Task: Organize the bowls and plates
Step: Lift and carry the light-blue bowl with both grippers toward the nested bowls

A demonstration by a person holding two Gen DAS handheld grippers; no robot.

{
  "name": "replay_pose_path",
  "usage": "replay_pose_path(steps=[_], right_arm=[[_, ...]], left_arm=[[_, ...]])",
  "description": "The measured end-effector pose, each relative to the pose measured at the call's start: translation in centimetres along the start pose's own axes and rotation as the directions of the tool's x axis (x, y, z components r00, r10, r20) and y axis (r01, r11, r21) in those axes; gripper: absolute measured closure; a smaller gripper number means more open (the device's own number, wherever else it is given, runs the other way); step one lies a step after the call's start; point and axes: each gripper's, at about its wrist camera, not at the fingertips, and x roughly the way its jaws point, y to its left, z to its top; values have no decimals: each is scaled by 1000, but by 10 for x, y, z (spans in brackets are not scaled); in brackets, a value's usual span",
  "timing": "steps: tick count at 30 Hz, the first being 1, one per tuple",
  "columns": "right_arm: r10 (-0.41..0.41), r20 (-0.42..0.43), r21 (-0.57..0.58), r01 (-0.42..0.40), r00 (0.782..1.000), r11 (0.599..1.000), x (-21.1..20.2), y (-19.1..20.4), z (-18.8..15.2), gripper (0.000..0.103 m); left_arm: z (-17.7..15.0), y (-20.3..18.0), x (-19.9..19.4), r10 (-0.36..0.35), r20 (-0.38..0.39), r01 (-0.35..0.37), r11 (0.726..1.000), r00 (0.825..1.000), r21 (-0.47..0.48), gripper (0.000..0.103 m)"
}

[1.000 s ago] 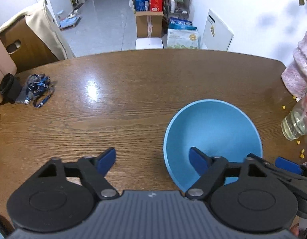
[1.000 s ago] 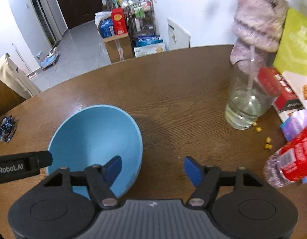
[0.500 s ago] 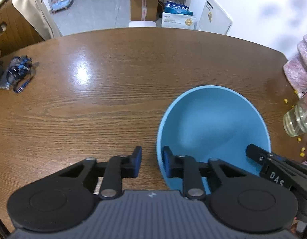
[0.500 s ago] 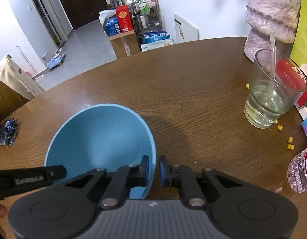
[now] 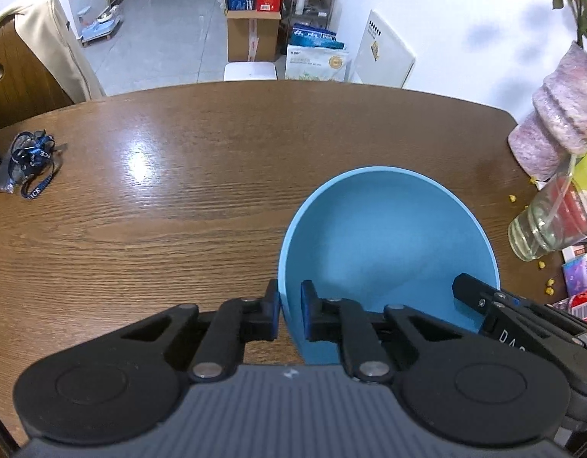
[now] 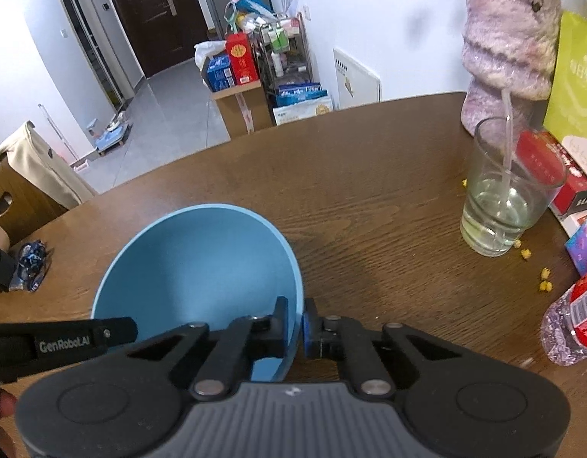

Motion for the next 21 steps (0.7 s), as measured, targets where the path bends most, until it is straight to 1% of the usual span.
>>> replay_pose_path(steps=[9, 15, 21], right_arm=[[5, 45, -3, -4, 999, 1000, -37, 15, -9, 96], [3, 74, -12, -2, 997, 1000, -64, 36, -17, 96], [11, 101, -18, -9, 995, 1000, -91, 60, -29, 96]], left_arm=[[-9, 13, -36, -12, 34, 12, 1000, 999, 7, 91], [-21, 30, -67, -25, 64, 24, 1000, 998, 8, 91], [-33, 55, -100, -38, 96, 38, 999, 995, 3, 91]])
